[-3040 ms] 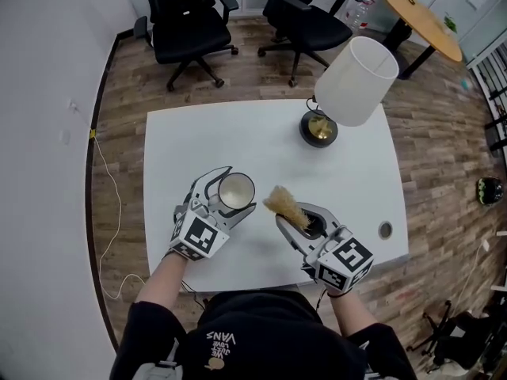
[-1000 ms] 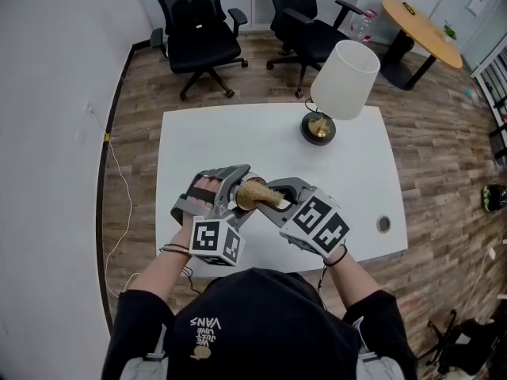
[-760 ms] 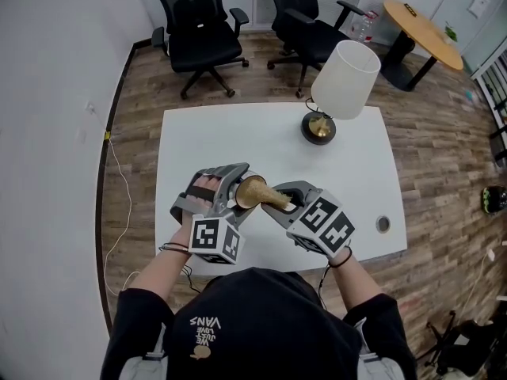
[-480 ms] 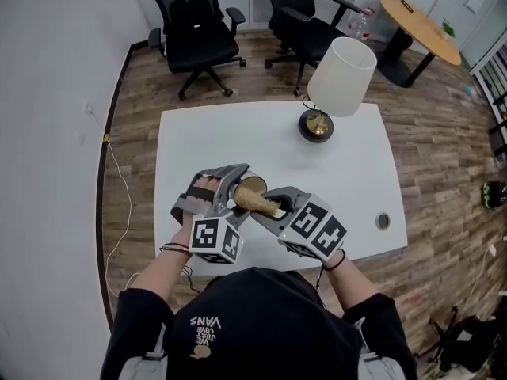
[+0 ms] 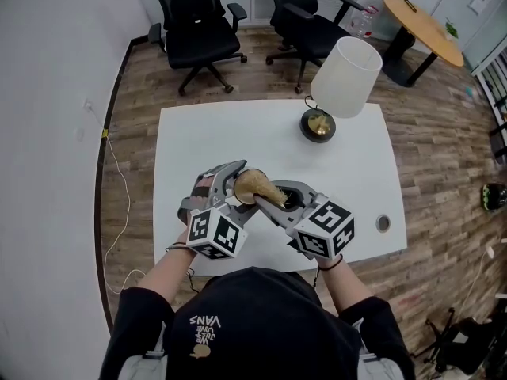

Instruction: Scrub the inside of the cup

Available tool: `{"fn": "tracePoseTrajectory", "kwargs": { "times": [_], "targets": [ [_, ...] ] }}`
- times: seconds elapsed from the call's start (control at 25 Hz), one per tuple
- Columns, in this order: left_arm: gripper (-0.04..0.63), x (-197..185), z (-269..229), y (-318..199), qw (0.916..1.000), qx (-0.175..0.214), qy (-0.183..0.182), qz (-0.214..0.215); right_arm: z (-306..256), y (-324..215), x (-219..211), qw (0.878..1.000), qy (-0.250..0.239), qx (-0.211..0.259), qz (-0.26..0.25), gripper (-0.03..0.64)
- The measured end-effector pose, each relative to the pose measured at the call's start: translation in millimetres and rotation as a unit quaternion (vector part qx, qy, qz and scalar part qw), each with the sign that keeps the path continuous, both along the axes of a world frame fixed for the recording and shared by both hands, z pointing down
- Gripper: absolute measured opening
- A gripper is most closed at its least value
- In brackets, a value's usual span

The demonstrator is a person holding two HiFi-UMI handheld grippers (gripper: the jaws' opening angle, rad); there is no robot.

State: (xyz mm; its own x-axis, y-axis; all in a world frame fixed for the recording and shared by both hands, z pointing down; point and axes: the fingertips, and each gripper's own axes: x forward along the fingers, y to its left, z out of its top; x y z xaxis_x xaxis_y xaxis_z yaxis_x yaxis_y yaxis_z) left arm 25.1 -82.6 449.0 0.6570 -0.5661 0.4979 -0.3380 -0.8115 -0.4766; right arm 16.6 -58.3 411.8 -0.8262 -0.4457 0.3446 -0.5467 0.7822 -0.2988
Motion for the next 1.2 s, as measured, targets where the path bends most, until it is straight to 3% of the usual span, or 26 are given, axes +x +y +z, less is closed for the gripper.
{"fn": "tracePoseTrajectory", "kwargs": {
  "times": [0.2,0.36,0.64,0.92,1.2],
  "targets": [
    [0.408,-3.4,1.5,-11.9,0.9955,-0.053,0.071,-0.033,-6.2,-8.8,9.6,0.999,-0.035,0.014,0.028,0.104],
    [0.408,-5.2,8.7,-22.0,0.9838,-0.100,0.137,-0.058,-4.8,-14.4,21.3,0.997,-0.052,0.016,0.052,0.104],
    [0.408,-5.4,31.1,-38.6,0.9669,-0.123,0.210,-0.077,15.2,-20.3,40.3,0.994,-0.062,0.002,0.095,0.104],
    [0.408,-10.5,64.7,-45.3,0.9552,-0.157,0.232,-0.097,50.0,-26.6,52.2,0.991,-0.044,-0.017,0.124,0.104],
    [0.408,-18.4,95.9,-56.2,0.9512,-0.170,0.230,-0.117,71.8,-29.8,59.3,0.989,-0.039,-0.044,0.135,0.104]
  ]
}}
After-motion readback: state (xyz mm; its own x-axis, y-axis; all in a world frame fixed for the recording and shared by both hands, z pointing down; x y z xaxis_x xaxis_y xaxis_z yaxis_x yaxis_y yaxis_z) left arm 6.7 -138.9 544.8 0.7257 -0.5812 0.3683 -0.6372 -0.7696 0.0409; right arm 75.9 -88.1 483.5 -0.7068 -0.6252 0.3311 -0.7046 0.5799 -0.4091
